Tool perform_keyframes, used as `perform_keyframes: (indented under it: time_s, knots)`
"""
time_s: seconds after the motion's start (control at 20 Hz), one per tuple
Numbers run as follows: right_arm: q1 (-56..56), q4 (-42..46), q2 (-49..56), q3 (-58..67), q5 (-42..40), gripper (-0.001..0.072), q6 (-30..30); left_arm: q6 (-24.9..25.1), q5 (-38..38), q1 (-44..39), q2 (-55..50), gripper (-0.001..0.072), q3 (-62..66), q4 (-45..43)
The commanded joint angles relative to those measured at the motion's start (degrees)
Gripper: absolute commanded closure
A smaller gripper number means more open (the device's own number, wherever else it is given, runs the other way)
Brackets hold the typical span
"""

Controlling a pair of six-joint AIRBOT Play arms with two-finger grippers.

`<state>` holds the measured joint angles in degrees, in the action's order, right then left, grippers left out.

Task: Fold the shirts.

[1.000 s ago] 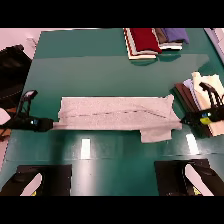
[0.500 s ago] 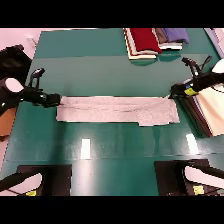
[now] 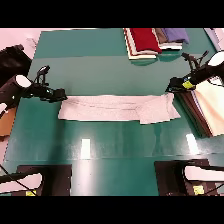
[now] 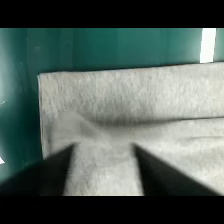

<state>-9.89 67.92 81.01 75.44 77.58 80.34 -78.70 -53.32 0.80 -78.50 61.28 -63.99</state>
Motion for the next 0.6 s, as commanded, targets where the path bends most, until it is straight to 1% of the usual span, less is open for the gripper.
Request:
perform_keyframes:
  time_s: [0.0,0.05,0.1,0.15,0.2,0.25,0.3,0.45,0.55]
  knots:
    - [-4.02,-3.54,0.35,0.33,2.71,0.0317,-4.42,0.26,-5.14,0.09,-0.35,0.0144,4.7,-1.53]
    - [-5.51,-4.04,0.28,0.04,4.15,0.0317,-5.49,0.24,-7.37,0.07,-0.35,0.0212,6.51,-2.03]
    - [-7.21,-3.93,-0.04,-0.92,5.2,0.0311,-6.45,0.33,-9.31,0.07,-0.24,0.037,8.07,-2.03]
    - [-9.27,-4.0,-0.74,-2.97,4.83,0.0247,-7.34,0.33,-10.43,0.07,-0.04,0.0492,9.03,-1.99]
    - [-11.02,-3.96,-1.38,-5.27,4.15,0.0165,-7.8,0.33,-10.73,0.07,0.42,0.0638,9.42,-1.84]
    - [-13.0,-4.09,-1.55,-7.69,3.54,0.0116,-8.5,0.28,-10.51,0.07,0.87,0.0686,9.44,-1.46]
    - [-14.84,-4.9,-1.33,-9.88,3.39,0.0116,-9.6,0.24,-10.36,0.07,1.01,0.0686,9.44,-0.7]
    - [-19.21,-12.5,1.81,-15.19,2.05,0.0117,-13.73,0.09,-10.64,-0.87,1.01,0.0686,9.44,2.14]
    - [-19.32,-16.0,4.37,-16.76,0.17,0.0119,-15.56,-0.55,-10.08,-3.08,1.01,0.0686,9.44,2.34]
